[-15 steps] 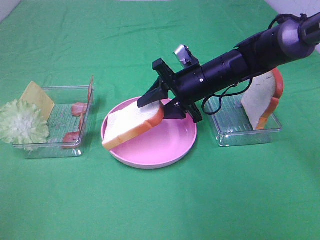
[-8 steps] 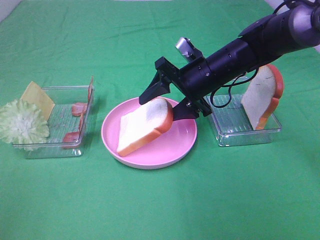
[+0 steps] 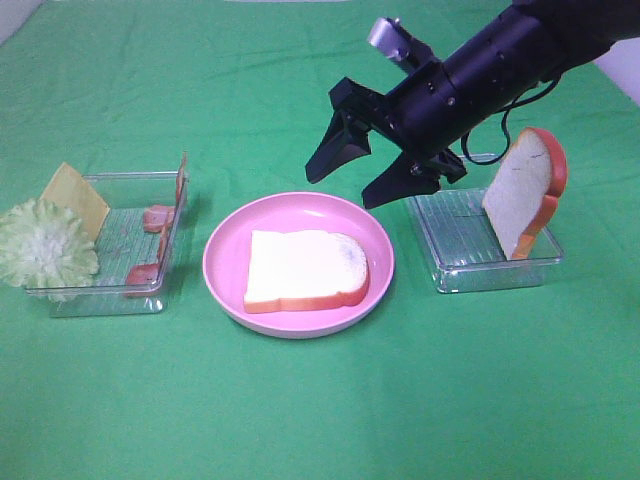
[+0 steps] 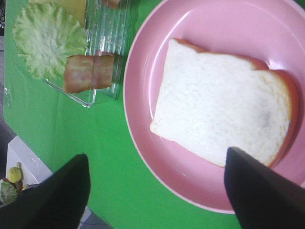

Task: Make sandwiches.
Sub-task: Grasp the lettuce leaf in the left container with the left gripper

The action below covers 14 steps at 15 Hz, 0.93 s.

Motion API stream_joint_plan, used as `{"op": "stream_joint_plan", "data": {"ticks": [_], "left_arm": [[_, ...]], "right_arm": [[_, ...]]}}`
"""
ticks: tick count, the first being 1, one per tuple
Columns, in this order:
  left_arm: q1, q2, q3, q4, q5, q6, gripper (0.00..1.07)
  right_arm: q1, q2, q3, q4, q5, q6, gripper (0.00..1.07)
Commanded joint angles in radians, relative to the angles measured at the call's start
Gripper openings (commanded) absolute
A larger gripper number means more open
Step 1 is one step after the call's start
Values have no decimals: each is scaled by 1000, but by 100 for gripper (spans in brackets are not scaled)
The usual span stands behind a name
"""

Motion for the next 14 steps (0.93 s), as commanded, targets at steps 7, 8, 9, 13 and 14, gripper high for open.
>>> {"op": "stream_joint_plan", "data": {"ticks": [7, 8, 9, 13, 14], "left_arm": [[2, -17, 2, -3, 2, -6, 67], [2, -17, 2, -3, 2, -6, 67], [2, -17, 2, -3, 2, -6, 67], [2, -17, 2, -3, 2, -6, 67], [2, -17, 2, -3, 2, -6, 67]], "right_arm": [[1, -422, -1, -468, 189, 245, 71], [1, -453, -1, -505, 215, 275, 71], [1, -512, 4, -572, 252, 324, 71], [1, -813, 136, -772, 336, 398, 71], [1, -876, 187, -772, 347, 398, 71]]}}
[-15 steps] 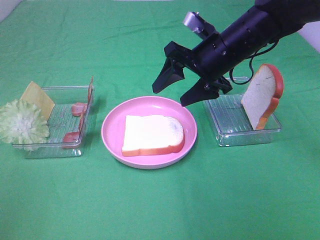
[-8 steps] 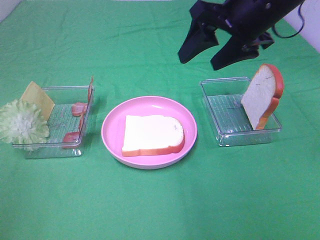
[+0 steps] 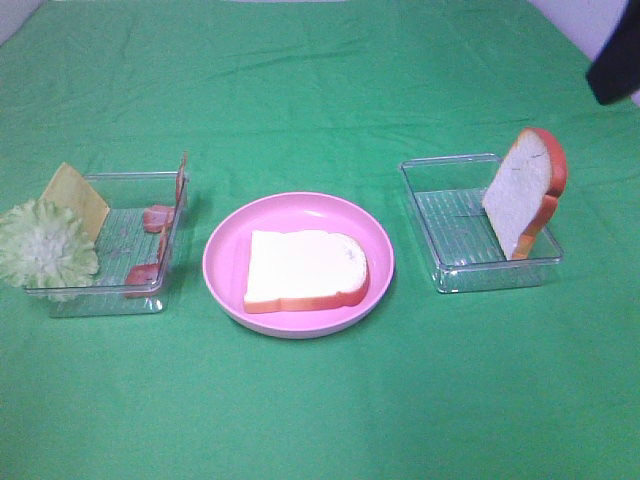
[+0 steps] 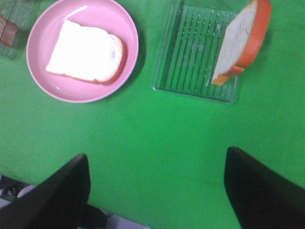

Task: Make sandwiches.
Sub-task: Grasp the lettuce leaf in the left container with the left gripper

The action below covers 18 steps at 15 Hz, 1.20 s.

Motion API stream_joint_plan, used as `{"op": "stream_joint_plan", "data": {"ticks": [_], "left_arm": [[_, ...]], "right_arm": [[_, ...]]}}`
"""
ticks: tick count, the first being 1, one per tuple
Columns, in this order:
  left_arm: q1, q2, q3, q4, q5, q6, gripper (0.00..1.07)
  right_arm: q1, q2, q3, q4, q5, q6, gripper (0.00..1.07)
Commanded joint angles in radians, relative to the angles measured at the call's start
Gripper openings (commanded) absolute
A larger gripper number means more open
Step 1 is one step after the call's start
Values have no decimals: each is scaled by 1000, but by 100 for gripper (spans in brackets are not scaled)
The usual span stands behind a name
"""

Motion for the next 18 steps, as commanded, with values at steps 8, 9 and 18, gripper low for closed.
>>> {"op": "stream_joint_plan", "data": {"ticks": [8, 9, 18], "left_arm": [[2, -17, 2, -3, 2, 0, 67], [2, -17, 2, -3, 2, 0, 67], [2, -17, 2, -3, 2, 0, 67]], "right_arm": [[1, -569, 526, -13, -5, -66, 71], [1, -615, 562, -13, -5, -78, 71], [8, -1029, 699, -2, -109, -92, 71]]}}
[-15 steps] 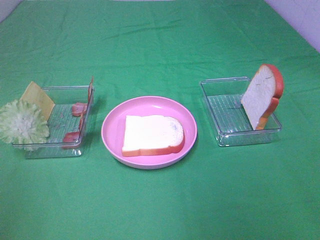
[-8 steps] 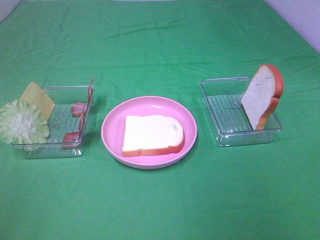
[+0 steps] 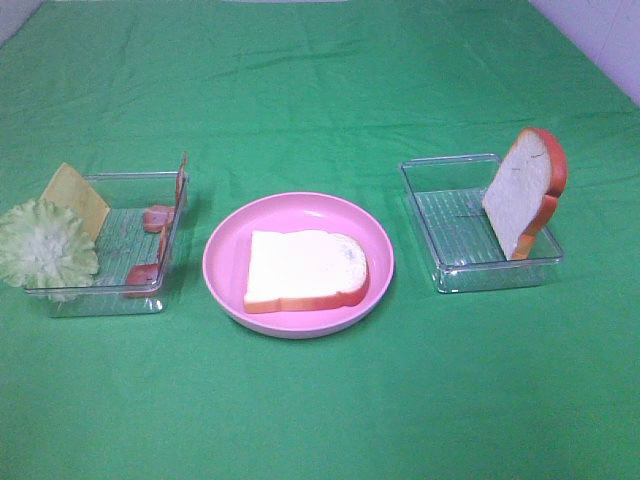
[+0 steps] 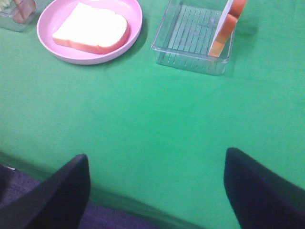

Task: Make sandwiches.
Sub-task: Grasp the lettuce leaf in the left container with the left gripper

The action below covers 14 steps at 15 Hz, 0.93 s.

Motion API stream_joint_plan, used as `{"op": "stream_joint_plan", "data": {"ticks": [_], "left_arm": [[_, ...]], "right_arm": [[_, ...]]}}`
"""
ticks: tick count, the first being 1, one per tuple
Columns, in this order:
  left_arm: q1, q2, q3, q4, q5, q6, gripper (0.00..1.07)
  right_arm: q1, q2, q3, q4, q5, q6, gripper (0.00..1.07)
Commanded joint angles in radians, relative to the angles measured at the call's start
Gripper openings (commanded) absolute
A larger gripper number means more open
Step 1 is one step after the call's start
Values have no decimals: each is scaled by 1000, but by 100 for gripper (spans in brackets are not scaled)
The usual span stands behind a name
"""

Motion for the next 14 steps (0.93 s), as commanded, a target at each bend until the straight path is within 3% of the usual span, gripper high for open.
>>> {"op": "stream_joint_plan", "data": {"ticks": [1, 5, 14], "left_arm": [[2, -17, 2, -3, 2, -6, 67], [2, -17, 2, -3, 2, -6, 67], [2, -15, 2, -14, 1, -6, 67]], "right_arm": [[6, -65, 5, 1, -11, -14, 71], [6, -159, 7, 1, -13, -14, 71], [6, -159, 16, 4, -29, -13, 71]]}}
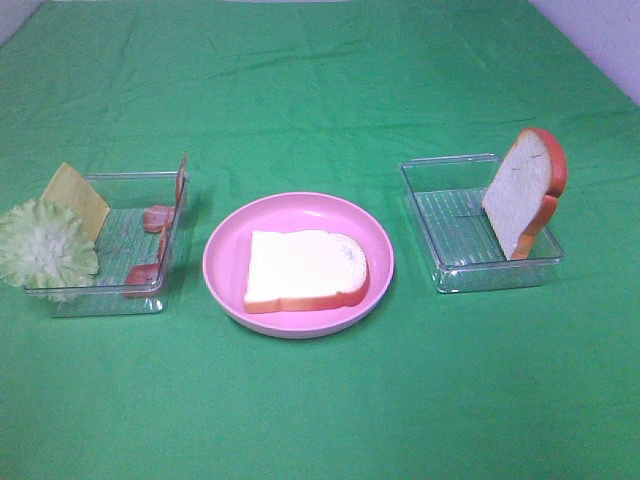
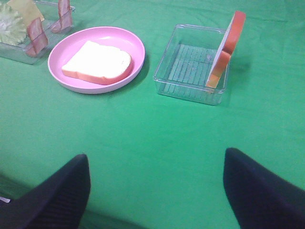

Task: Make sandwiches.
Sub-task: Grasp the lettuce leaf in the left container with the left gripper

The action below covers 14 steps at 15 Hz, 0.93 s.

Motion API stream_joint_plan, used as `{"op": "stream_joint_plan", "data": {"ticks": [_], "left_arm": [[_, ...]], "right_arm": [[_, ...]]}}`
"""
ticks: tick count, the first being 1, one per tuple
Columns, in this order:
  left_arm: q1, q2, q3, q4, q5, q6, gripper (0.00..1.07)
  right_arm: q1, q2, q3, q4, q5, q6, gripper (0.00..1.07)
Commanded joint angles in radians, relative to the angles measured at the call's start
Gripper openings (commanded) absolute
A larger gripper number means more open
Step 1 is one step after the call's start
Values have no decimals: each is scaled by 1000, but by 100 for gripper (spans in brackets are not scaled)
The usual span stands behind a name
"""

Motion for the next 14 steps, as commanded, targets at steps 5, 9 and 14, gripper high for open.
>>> {"op": "stream_joint_plan", "data": {"ticks": [5, 9, 14], "left_arm": [[2, 70, -28, -30, -69, -17, 67], [2, 402, -112, -33, -170, -104, 67], [2, 770, -273, -33, -139, -102, 67]], "right_arm": [[6, -20, 4, -3, -13, -6, 71], [6, -20, 4, -3, -13, -6, 71], [6, -20, 4, -3, -13, -6, 71]]}}
